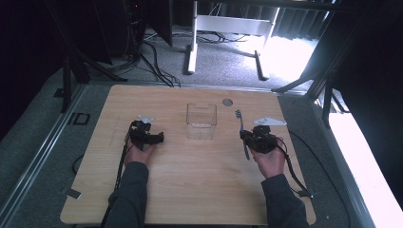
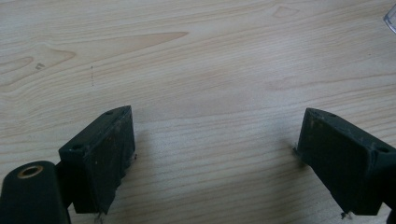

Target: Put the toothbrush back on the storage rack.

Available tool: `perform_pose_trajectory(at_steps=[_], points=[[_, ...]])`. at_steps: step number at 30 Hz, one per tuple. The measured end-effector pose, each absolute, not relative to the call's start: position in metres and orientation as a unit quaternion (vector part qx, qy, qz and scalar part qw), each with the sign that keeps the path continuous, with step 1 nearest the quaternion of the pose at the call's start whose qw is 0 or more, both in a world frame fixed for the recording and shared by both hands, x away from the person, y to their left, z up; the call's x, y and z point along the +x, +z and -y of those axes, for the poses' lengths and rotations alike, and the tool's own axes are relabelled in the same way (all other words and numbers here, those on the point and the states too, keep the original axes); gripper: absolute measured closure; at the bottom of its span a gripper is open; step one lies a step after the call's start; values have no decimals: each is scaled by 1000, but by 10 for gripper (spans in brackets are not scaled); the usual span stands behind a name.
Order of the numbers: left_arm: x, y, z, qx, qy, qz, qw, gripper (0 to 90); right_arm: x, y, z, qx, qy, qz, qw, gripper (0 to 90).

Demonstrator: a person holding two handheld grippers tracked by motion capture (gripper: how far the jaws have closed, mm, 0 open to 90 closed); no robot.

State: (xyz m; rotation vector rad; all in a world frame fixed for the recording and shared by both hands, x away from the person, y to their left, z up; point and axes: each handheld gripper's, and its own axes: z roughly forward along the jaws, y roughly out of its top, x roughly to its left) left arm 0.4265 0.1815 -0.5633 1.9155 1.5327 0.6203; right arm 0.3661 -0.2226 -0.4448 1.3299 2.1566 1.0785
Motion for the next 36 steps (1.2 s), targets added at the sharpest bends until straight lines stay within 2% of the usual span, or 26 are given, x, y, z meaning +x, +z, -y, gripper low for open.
perform_pose_trajectory(at_steps=[24, 36], points=[[427, -563, -181, 722, 234, -578, 301, 113, 374, -436, 225, 477, 439, -739, 184, 811], [427, -563, -182, 722, 234, -578, 301, 118, 378, -434, 226, 477, 469, -725, 165, 811]])
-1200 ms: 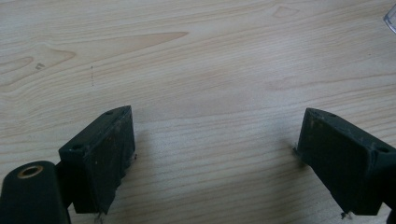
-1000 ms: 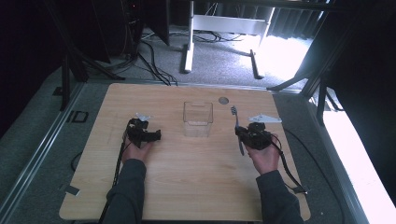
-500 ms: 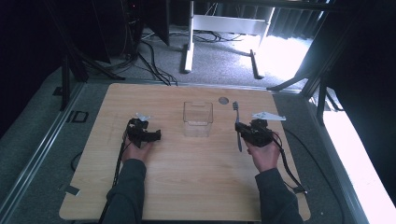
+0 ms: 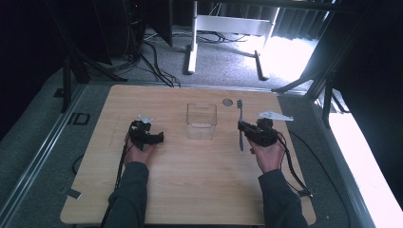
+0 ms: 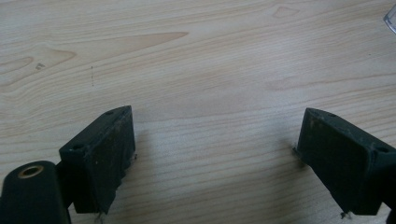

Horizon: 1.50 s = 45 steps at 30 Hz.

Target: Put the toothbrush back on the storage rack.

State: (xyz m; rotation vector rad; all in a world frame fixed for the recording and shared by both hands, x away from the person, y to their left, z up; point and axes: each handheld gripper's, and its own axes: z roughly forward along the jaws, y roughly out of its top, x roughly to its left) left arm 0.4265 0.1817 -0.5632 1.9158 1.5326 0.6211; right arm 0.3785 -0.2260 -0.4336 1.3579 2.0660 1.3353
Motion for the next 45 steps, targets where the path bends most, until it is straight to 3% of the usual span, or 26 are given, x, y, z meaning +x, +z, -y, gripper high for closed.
perform_pose_trajectory(at_steps=[45], points=[[427, -563, -182, 722, 234, -578, 300, 119, 396, -438, 223, 478, 549, -679, 95, 811]])
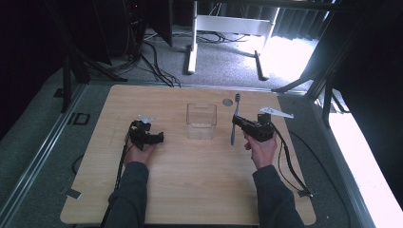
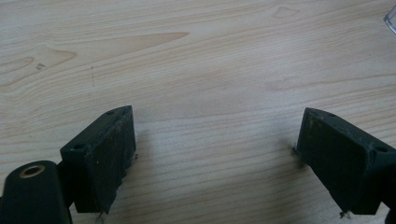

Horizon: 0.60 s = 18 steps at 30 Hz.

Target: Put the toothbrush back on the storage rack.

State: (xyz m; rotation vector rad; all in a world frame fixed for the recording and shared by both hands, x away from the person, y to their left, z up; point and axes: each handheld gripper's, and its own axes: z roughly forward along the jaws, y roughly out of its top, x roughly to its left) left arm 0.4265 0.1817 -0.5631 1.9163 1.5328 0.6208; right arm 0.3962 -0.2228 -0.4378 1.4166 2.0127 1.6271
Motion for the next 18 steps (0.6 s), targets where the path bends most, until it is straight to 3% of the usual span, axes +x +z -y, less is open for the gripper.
perform_pose_trajectory(at_steps=[18], points=[[427, -563, -182, 722, 234, -578, 301, 119, 402, -438, 220, 470, 577, -662, 89, 812]])
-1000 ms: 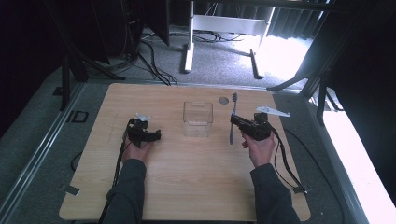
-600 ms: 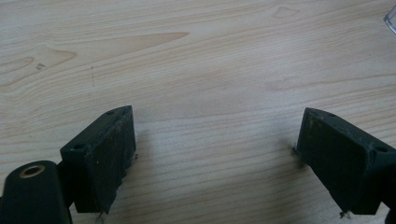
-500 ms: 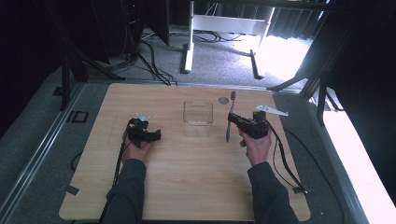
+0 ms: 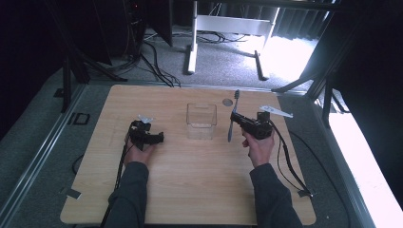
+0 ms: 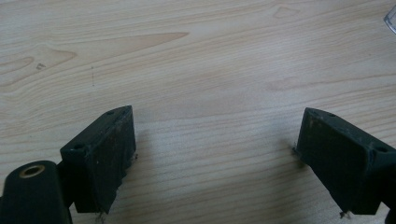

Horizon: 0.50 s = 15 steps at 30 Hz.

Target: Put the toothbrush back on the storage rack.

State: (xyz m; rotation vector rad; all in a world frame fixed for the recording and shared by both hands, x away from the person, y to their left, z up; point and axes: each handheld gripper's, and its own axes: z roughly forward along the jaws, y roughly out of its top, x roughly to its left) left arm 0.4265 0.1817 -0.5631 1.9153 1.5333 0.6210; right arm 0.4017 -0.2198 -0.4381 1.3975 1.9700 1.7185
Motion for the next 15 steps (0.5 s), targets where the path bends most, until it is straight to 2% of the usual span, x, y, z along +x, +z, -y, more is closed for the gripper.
perform_pose_trajectory(at_steps=[15], points=[[427, -563, -182, 722, 234, -577, 300, 119, 414, -431, 215, 461, 591, -656, 83, 811]])
